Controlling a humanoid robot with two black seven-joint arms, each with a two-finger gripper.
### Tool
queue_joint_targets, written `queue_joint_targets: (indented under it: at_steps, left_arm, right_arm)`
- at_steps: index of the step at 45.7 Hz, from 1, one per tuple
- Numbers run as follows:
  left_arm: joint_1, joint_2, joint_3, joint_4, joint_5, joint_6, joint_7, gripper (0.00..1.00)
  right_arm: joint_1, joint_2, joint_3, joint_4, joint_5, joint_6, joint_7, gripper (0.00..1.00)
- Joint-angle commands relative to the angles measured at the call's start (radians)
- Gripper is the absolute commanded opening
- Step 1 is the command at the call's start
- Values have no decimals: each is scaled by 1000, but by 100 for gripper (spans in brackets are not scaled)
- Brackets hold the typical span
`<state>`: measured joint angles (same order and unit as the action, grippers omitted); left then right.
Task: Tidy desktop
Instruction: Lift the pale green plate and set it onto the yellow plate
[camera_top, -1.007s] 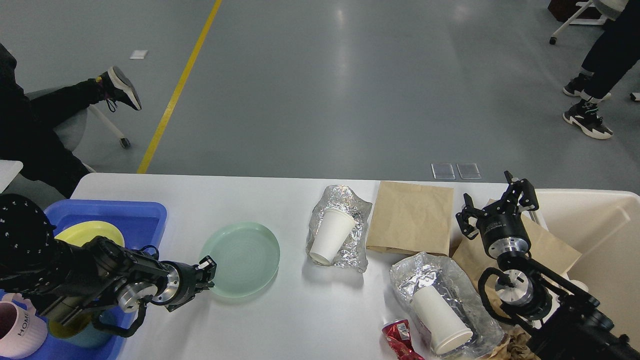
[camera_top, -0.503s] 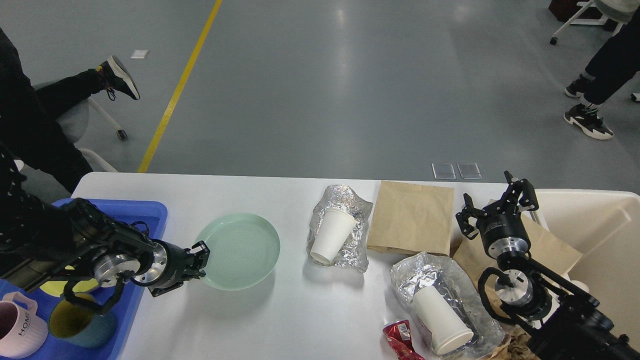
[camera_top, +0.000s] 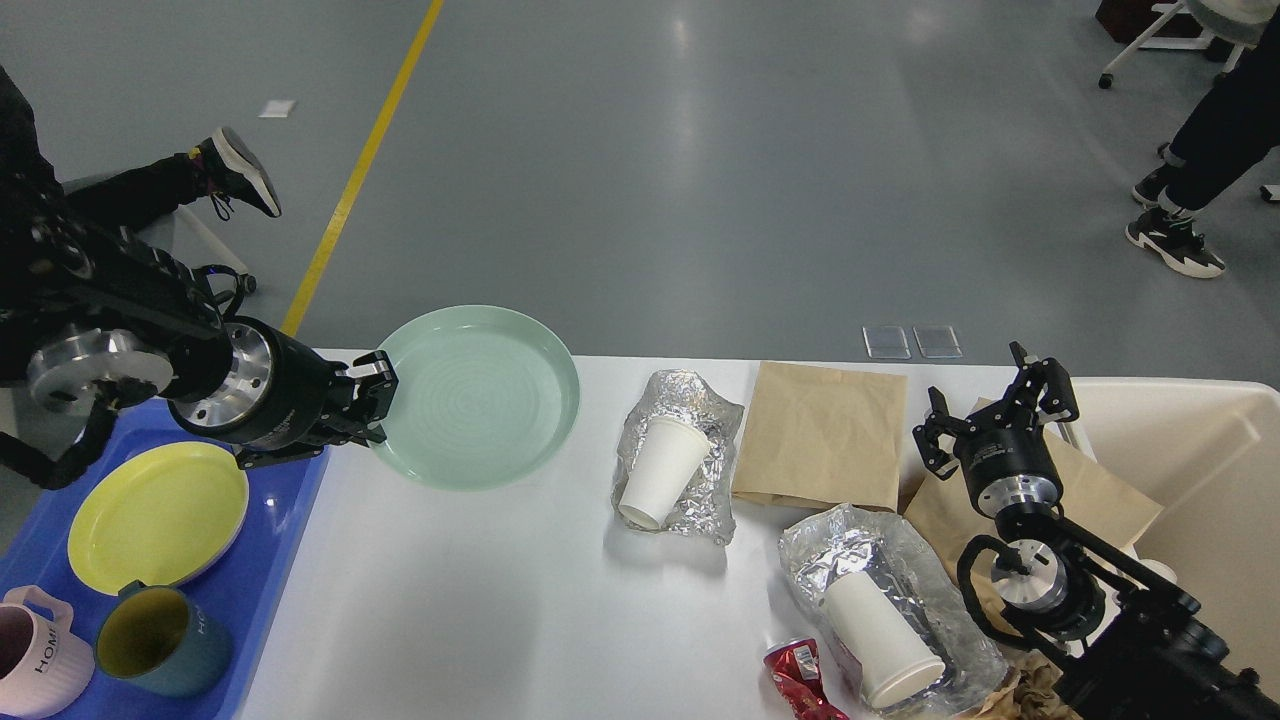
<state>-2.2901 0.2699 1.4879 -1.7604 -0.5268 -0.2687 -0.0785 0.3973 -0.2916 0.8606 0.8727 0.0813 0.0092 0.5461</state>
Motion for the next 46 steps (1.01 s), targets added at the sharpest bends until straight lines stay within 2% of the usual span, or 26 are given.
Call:
queue_joint_targets:
  at_steps: [1, 5, 10, 18, 25, 28, 35, 39, 40, 46]
  left_arm:
    - [-11, 2, 25, 12, -24, -32, -3, 0]
    - [10, 28, 75, 38, -21, -44, -7, 0]
    - [90, 100, 141, 130, -13, -61, -32, 0]
    - [260, 242, 163, 340, 34, -110, -20, 0]
    - [454, 357, 127, 551, 44, -152, -10, 0]
    - [538, 399, 88, 645, 44, -165, 12, 0]
    - [742, 460, -73, 841, 70, -167, 104, 0]
    - [898, 471, -193, 941, 105, -158, 161, 0]
    - [982, 471, -249, 990, 126, -144, 189, 0]
    - [1093, 465, -302, 1061, 159, -51, 212, 0]
  right_arm:
    - [0, 0, 0, 0, 0, 0, 0, 100]
    - [0, 0, 0, 2, 0, 0, 0, 100]
    - [0, 0, 0, 2, 0, 0, 0, 100]
    - [0, 0, 0, 2, 0, 0, 0, 100]
    - [0, 0, 0, 2, 0, 0, 0, 100]
    - [0, 0, 0, 2, 0, 0, 0, 100]
    - [0, 0, 0, 2, 0, 0, 0, 100]
    - [0, 0, 0, 2, 0, 0, 0, 100]
    - [0, 0, 0, 2, 0, 0, 0, 100]
    - [0, 0, 0, 2, 0, 0, 0, 100]
